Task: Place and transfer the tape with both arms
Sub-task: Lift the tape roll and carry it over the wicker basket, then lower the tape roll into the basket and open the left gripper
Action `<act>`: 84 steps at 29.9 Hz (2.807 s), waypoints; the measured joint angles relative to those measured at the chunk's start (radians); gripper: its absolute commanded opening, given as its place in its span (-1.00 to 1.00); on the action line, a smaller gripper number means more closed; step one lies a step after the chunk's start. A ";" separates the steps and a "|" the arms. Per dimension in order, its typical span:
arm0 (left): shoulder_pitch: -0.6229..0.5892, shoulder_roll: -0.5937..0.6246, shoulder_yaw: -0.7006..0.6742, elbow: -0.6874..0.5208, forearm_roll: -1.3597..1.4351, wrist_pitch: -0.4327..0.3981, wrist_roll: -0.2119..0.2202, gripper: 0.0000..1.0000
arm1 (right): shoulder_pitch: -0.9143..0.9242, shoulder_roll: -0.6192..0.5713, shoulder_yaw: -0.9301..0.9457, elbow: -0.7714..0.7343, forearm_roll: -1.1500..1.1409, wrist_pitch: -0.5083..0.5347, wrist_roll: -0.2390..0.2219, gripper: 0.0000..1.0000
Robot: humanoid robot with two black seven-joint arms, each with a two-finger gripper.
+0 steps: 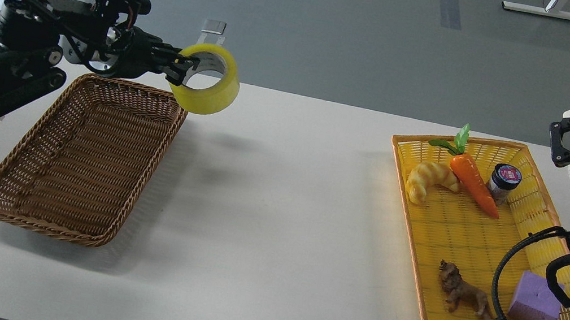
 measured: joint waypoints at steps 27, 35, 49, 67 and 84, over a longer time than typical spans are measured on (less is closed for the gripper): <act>0.259 0.188 0.090 0.041 0.006 0.150 -0.046 -1.00 | -0.001 0.011 -0.008 -0.003 0.000 0.000 0.000 1.00; 0.298 0.185 0.090 0.078 0.004 0.179 -0.054 -1.00 | -0.006 0.011 -0.008 -0.001 0.000 0.000 0.000 1.00; 0.334 0.180 0.090 0.108 -0.004 0.205 -0.060 -1.00 | -0.007 0.011 -0.008 0.000 0.000 0.000 0.000 1.00; 0.337 0.176 0.088 0.109 -0.006 0.223 -0.058 0.39 | -0.007 0.011 -0.008 0.000 0.000 0.000 0.000 1.00; 0.209 0.252 0.072 0.007 -0.321 0.212 -0.094 0.57 | -0.007 0.011 -0.007 0.001 0.000 0.000 0.000 1.00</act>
